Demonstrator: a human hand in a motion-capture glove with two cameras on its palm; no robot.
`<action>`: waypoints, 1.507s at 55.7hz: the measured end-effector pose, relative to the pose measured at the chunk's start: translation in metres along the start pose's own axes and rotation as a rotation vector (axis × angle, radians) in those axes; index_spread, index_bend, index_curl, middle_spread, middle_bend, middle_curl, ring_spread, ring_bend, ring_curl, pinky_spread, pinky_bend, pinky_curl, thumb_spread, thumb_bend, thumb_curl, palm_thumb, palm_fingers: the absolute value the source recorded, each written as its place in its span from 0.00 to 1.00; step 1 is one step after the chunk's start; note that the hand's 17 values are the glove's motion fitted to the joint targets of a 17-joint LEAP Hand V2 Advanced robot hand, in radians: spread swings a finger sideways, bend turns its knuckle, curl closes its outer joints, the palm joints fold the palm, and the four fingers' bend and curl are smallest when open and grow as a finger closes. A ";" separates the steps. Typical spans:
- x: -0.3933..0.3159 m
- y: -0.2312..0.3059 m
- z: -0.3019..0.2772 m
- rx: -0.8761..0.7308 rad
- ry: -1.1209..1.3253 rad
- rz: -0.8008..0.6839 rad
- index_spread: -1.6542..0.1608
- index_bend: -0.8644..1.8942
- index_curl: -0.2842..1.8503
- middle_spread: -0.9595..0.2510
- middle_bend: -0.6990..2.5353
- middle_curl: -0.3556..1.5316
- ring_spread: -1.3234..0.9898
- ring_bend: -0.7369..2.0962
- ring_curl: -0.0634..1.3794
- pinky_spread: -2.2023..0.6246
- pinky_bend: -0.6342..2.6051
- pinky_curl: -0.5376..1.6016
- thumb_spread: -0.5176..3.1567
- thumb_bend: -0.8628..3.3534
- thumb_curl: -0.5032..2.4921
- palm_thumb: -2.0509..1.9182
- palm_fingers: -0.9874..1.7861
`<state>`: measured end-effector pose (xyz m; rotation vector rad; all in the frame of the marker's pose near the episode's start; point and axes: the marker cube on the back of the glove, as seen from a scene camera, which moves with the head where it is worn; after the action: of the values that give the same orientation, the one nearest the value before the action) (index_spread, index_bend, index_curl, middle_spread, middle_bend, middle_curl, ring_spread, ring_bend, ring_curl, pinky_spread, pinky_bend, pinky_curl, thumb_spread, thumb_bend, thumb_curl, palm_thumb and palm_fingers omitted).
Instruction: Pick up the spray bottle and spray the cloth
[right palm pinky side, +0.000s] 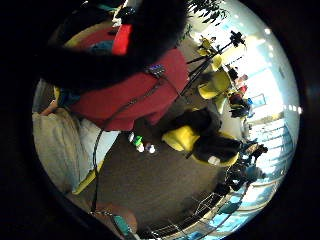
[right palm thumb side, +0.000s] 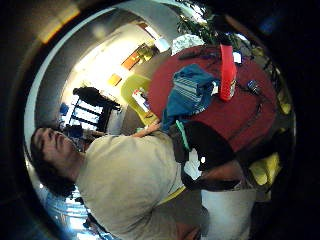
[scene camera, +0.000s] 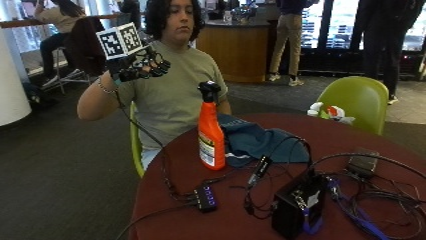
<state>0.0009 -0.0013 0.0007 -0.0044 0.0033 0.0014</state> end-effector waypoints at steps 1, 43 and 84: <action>0.000 -0.001 0.000 -0.001 0.001 0.001 0.80 0.39 0.16 0.78 0.29 0.22 0.56 0.37 0.09 0.82 0.29 0.28 0.26 0.26 0.20 0.61 0.53; 0.000 -0.033 0.068 0.048 -0.247 0.140 0.70 0.37 0.25 0.80 0.28 0.34 0.55 0.38 0.23 0.85 0.29 0.39 0.46 0.23 0.27 0.67 0.51; 0.024 -0.147 0.129 0.810 -0.779 0.538 0.78 0.36 0.23 0.75 0.31 0.41 0.53 0.49 0.34 0.71 0.40 0.46 0.46 0.22 0.32 0.74 0.79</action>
<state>0.0256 -0.1480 0.1301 0.8074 -0.7743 0.5390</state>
